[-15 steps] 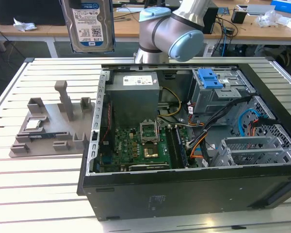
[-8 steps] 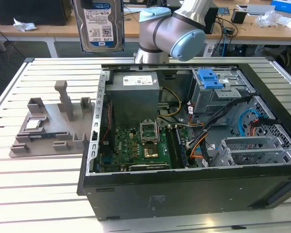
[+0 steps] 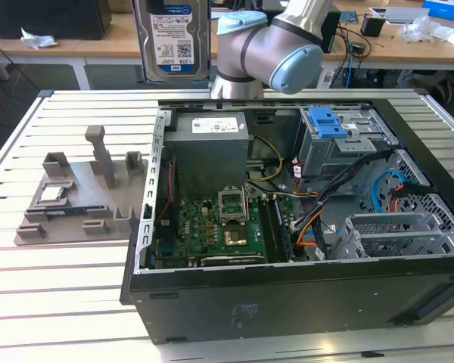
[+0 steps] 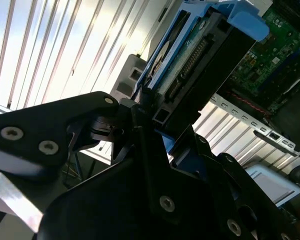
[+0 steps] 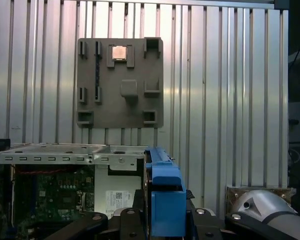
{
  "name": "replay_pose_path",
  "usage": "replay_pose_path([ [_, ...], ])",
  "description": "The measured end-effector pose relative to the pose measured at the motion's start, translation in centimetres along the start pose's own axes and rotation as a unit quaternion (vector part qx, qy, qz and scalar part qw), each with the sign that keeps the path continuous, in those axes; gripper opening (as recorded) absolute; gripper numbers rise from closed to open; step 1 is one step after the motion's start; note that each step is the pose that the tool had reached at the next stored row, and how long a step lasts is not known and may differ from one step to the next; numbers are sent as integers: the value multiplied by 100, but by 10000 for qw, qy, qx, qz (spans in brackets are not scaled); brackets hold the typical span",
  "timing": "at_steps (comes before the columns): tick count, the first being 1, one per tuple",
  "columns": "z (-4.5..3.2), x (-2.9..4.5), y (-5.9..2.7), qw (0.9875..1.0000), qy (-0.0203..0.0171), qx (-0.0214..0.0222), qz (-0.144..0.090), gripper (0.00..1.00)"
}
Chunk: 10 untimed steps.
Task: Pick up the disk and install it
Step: 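Pick up the disk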
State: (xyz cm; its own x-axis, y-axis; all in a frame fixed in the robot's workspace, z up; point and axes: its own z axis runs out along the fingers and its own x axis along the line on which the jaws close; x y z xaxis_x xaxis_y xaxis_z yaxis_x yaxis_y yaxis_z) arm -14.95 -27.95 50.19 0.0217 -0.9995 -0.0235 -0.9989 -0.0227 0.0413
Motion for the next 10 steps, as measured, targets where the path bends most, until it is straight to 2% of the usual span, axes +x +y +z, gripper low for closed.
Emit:
replay_pose_path([
  [10,-11,6,-261,10000,0,0,0,36],
])
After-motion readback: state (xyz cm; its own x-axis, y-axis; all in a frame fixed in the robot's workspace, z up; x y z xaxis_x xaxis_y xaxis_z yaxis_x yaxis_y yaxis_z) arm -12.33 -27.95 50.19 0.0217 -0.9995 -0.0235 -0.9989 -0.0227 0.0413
